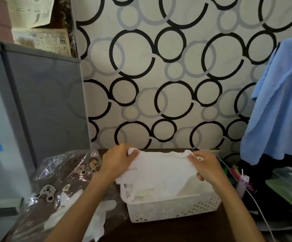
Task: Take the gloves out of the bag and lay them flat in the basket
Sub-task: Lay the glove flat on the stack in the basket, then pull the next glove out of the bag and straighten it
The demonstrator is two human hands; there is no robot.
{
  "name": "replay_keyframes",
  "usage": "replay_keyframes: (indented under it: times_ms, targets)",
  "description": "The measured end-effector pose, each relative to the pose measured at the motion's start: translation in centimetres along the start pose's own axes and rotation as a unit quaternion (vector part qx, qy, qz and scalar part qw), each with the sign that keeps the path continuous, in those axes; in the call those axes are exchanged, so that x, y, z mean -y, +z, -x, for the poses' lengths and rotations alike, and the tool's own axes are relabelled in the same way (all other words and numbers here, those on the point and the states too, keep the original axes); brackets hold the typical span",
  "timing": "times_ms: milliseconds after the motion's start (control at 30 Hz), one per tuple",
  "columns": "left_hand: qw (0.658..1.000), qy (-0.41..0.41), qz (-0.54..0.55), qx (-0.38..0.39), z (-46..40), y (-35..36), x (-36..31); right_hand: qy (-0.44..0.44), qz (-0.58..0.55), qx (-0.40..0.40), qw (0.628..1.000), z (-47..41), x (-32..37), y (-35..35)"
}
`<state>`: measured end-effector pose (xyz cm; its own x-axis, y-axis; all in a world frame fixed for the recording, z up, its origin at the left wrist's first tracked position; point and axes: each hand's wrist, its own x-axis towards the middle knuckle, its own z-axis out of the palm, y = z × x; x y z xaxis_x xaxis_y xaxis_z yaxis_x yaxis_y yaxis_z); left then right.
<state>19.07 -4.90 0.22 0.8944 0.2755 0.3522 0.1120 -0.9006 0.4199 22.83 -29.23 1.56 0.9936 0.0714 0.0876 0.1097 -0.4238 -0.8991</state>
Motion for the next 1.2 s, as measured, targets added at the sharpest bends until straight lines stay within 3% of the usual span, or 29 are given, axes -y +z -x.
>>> replay_keyframes:
  times_ms: [233,333,400,467,567,733,833,900,967,1033,1067,1133,1200]
  targets:
    - [0.995,0.032,-0.09,0.034,-2.5,2.7,-1.9,-0.034,0.237,-0.059,0.969,-1.9,-2.4,-1.4]
    - [0.995,0.043,-0.051,-0.067,-1.8,2.2,-2.4,-0.078,0.294,-0.074,0.95,-2.5,-2.8,-1.1]
    - [0.984,0.136,-0.027,-0.111,-0.7,1.3,-2.9,-0.102,0.303,-0.08,0.944,-2.8,-3.1,-0.8]
    - [0.978,0.202,-0.049,0.008,0.8,0.3,-3.4,-0.117,0.304,-0.086,0.942,-2.8,-3.4,-0.7]
    - [0.953,0.204,-0.134,0.182,2.1,-0.7,-3.2,-0.132,0.313,-0.098,0.935,-2.8,-3.7,-0.4]
    - [0.937,0.208,-0.133,0.248,2.4,-2.7,-2.6,-0.141,0.344,-0.104,0.922,-2.4,-3.8,-0.3]
    - [0.915,0.18,-0.128,0.337,2.7,-3.8,-3.1,-0.155,0.372,-0.105,0.909,-2.2,-3.9,-0.1]
    - [0.9,0.142,-0.095,0.4,2.8,-5.5,-3.1,-0.143,0.353,-0.086,0.92,-1.9,-3.6,-0.4]
    - [0.912,0.111,-0.047,0.392,2.2,-7.2,-2.3,-0.122,0.257,-0.083,0.955,-1.6,-2.7,-1.4]
    - [0.94,0.105,-0.034,0.322,1.3,-7.8,-1.6,-0.14,0.161,-0.082,0.974,-1.5,-1.3,-2.3]
    - [0.947,0.12,-0.048,0.293,1.1,-7.4,-1.5,-0.154,0.154,-0.044,0.975,-1.4,-0.7,-2.4]
    - [0.937,0.157,-0.08,0.303,1.4,-5.7,-2.0,-0.159,0.238,0.127,0.95,-1.0,0.3,-1.7]
    - [0.908,0.178,-0.164,0.341,2.2,-3.2,-2.6,-0.119,0.395,0.316,0.854,-1.3,0.1,-0.5]
